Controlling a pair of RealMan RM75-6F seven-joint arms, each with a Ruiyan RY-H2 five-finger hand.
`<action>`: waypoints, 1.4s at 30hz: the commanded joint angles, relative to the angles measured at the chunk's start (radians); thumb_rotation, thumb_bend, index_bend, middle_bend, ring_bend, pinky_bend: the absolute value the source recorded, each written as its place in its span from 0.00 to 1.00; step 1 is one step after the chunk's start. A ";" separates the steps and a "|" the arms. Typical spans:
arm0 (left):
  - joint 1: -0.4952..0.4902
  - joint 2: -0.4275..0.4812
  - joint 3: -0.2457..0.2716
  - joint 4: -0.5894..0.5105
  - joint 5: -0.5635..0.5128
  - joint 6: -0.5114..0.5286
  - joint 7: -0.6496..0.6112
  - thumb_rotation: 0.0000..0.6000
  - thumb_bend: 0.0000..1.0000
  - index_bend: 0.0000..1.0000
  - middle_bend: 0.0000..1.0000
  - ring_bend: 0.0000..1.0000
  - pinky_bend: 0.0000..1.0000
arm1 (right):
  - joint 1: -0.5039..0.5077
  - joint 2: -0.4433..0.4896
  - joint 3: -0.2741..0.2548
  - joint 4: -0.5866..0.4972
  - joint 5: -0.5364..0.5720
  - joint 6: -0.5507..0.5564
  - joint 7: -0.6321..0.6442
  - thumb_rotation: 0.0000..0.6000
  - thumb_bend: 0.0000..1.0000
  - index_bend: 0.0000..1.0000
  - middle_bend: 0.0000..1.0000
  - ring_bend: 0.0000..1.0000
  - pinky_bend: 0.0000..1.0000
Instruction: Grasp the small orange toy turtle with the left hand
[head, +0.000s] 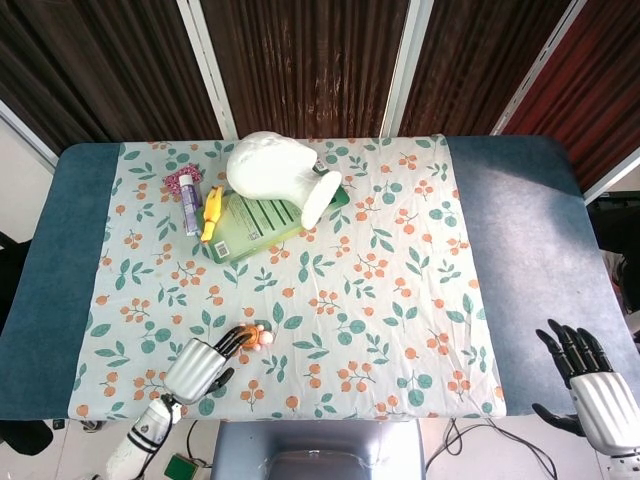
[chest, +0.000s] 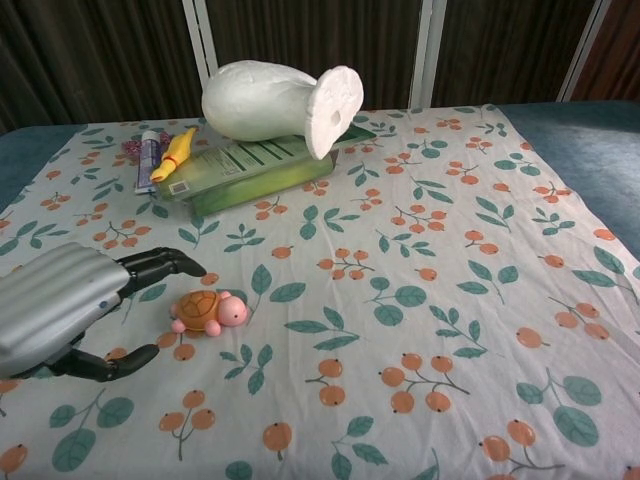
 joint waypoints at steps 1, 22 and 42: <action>-0.035 -0.102 -0.041 0.096 -0.032 -0.027 0.099 1.00 0.32 0.22 0.19 0.99 1.00 | 0.000 0.003 0.006 -0.004 0.016 -0.001 -0.002 1.00 0.13 0.00 0.00 0.00 0.00; -0.082 -0.269 -0.065 0.378 -0.073 0.066 0.045 1.00 0.41 0.75 0.77 1.00 1.00 | -0.021 0.029 0.004 0.002 0.004 0.048 0.057 1.00 0.13 0.00 0.00 0.00 0.00; -0.094 -0.227 -0.033 0.313 -0.123 0.032 0.048 1.00 0.36 0.04 0.25 1.00 1.00 | -0.023 0.026 0.002 0.002 -0.002 0.046 0.047 1.00 0.13 0.00 0.00 0.00 0.00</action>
